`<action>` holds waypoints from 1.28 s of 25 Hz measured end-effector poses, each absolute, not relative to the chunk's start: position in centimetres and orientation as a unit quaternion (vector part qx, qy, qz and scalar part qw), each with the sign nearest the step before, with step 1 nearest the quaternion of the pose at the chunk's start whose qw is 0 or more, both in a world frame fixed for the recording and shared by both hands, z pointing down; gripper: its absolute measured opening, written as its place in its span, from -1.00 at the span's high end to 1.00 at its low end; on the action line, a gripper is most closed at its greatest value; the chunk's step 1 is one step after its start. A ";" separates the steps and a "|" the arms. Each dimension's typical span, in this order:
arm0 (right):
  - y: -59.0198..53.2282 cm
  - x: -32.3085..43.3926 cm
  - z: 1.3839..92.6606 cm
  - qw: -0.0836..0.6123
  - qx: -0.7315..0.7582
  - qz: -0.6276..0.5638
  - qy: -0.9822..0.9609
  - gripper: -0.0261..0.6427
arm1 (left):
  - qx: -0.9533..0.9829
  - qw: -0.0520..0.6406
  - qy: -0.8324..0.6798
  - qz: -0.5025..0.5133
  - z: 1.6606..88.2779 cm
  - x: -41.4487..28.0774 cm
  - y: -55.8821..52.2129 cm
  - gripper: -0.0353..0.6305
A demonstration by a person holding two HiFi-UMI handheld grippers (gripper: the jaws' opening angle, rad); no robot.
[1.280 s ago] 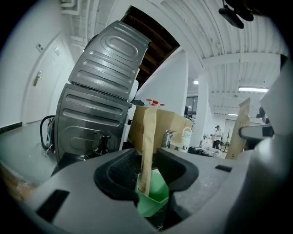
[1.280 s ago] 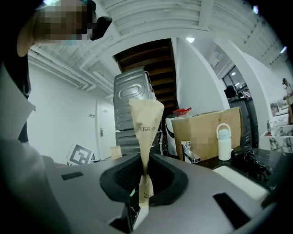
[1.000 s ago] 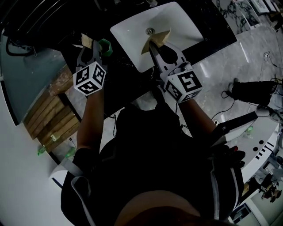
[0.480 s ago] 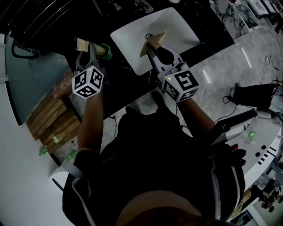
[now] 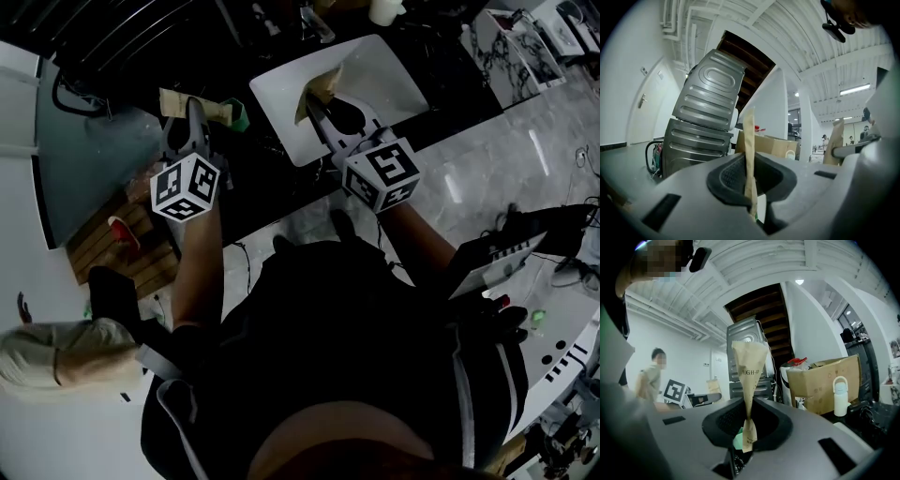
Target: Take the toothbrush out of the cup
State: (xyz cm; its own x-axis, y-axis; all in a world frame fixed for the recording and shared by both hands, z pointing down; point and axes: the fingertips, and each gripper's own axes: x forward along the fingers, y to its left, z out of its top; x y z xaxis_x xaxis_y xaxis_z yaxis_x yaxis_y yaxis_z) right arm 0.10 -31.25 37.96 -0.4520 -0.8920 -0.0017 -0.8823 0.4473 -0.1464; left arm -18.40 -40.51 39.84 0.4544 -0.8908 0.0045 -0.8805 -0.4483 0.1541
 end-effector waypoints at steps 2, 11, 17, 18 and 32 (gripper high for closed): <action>-31.1 0.1 37.5 0.043 -0.512 -0.059 0.856 0.78 | 0.846 0.058 -0.528 -0.040 38.9 -18.6 -39.6 0.79; -30.8 -0.5 36.4 0.052 -0.480 -0.056 0.874 0.78 | 0.832 0.046 -0.550 -0.053 36.2 -19.7 -35.3 0.79; -30.6 -1.7 35.9 0.051 -0.461 -0.052 0.884 0.78 | 0.827 0.052 -0.559 -0.039 36.4 -20.0 -32.5 0.80; -30.6 -1.9 35.8 0.050 -0.459 -0.051 0.886 0.78 | 0.826 0.054 -0.560 -0.037 36.6 -20.1 -32.2 0.80; -30.8 -3.9 36.2 0.031 -0.444 -0.046 0.894 0.78 | 0.814 0.070 -0.576 -0.031 37.6 -21.3 -29.4 0.80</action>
State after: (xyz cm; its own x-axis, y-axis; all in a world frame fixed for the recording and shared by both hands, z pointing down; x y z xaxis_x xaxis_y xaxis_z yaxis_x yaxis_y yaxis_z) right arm -3.90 -30.84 36.19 -0.6038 -0.7970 -0.0146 -0.7913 0.6015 -0.1099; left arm -21.28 -29.36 37.64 0.3340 -0.9421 0.0303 -0.9333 -0.3261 0.1504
